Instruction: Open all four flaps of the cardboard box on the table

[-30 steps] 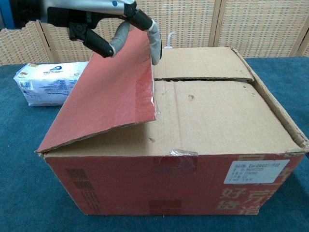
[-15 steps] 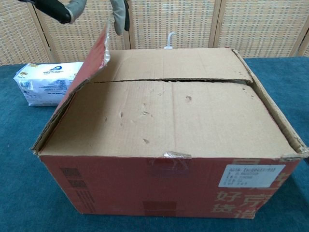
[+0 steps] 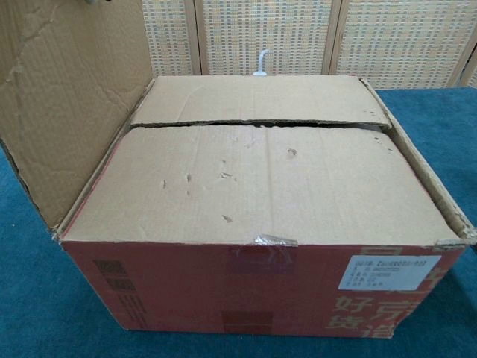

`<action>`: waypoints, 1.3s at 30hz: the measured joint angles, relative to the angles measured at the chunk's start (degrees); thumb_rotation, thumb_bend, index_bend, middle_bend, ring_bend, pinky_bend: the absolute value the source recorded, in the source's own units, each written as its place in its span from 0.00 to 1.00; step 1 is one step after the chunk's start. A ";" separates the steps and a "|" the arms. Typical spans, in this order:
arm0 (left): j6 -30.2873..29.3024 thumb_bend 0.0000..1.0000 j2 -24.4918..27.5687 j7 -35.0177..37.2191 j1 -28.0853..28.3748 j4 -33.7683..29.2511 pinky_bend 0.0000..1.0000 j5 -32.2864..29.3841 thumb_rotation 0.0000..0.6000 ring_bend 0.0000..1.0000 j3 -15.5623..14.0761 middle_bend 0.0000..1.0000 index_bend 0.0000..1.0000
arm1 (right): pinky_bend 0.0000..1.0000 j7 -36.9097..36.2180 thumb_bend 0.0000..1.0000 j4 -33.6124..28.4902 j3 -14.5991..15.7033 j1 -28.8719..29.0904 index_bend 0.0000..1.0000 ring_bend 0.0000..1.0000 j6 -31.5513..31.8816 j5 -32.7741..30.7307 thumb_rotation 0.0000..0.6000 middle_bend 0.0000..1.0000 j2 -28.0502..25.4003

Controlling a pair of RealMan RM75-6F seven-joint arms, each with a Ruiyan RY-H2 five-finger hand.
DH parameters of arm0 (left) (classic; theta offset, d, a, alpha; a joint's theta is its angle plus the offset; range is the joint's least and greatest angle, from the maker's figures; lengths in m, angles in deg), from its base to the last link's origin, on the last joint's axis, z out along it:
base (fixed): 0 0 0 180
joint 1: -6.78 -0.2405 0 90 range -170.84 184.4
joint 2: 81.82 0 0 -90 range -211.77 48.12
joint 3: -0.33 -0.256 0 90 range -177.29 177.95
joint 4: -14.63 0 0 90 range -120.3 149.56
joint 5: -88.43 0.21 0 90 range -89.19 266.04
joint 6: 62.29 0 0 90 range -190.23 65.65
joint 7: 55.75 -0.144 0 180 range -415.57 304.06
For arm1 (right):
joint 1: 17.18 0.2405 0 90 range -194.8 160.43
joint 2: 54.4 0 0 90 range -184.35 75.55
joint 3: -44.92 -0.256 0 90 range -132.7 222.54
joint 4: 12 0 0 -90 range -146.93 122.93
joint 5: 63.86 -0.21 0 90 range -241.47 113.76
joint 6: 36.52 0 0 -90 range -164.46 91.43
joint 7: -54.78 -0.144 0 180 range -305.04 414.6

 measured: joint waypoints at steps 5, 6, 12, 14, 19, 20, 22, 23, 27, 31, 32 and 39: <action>-3.37 1.00 3.32 2.51 -3.06 0.62 0.04 2.00 0.88 0.13 -1.03 0.30 0.39 | 0.00 0.28 0.96 -0.46 -0.17 0.31 0.05 0.00 -0.50 0.17 1.00 0.00 -0.19; -3.96 1.00 3.87 2.94 -3.64 0.79 0.04 2.29 0.88 0.13 -1.22 0.30 0.39 | 0.00 0.29 0.96 -0.53 -0.20 0.35 0.05 0.00 -0.57 0.17 1.00 0.00 -0.21; -6.11 0.87 6.61 6.03 -6.95 2.20 0.04 3.37 0.88 0.14 -2.54 0.30 0.39 | 0.00 0.14 0.96 -0.87 -0.37 0.36 0.05 0.00 -0.82 -0.02 1.00 0.00 -0.44; -6.16 0.78 7.06 7.08 -7.82 2.79 0.04 3.52 0.88 0.14 -3.04 0.30 0.39 | 0.00 -0.07 0.96 -0.92 -0.41 0.35 0.05 0.00 -0.91 -0.04 1.00 0.00 -0.50; -3.77 0.49 6.91 7.77 -8.27 3.27 0.06 3.01 0.88 0.15 -3.61 0.32 0.39 | 0.00 -0.30 0.96 -0.91 -0.38 0.32 0.05 0.00 -1.09 -0.08 1.00 0.00 -0.48; -3.31 0.45 6.70 7.73 -8.31 3.27 0.07 2.64 0.88 0.15 -3.64 0.32 0.39 | 0.00 -0.34 0.96 -0.88 -0.35 0.30 0.05 0.00 -1.12 -0.06 1.00 0.00 -0.46; -2.70 0.39 5.92 7.17 -8.42 3.23 0.07 1.27 0.88 0.15 -3.51 0.32 0.38 | 0.00 -0.36 0.96 -0.83 -0.29 0.20 0.05 0.00 -1.02 0.02 1.00 0.00 -0.45; -2.59 0.37 5.45 6.67 -8.49 3.18 0.07 0.50 0.89 0.15 -3.36 0.31 0.37 | 0.00 -0.38 0.96 -0.82 -0.28 0.14 0.05 0.00 -0.95 0.04 1.00 0.00 -0.46; -3.11 0.32 2.45 2.37 -9.04 3.07 0.07 -2.85 0.89 0.08 -2.33 0.21 0.27 | 0.00 -0.40 0.96 -0.81 -0.16 -0.02 0.05 0.00 -0.82 0.17 1.00 0.00 -0.36; -4.57 0.29 -2.94 -5.33 -9.63 2.88 0.01 -6.74 0.88 0.00 -0.94 0.08 0.17 | 0.00 -0.44 0.96 -0.64 0.09 -0.11 0.05 0.00 -0.86 0.38 1.00 0.00 -0.05; -4.84 0.28 -4.40 -7.06 -9.70 2.83 0.00 -7.53 0.88 0.00 -0.66 0.05 0.13 | 0.00 -0.53 0.96 -0.58 0.17 -0.18 0.05 0.00 -0.86 0.42 1.00 0.00 0.06; -4.65 0.25 -13.36 -16.48 -8.70 2.34 0.00 -13.42 0.88 0.00 1.36 0.00 0.00 | 0.00 -0.67 0.96 -0.25 0.21 -0.28 0.05 0.00 -0.75 0.60 1.00 0.00 0.24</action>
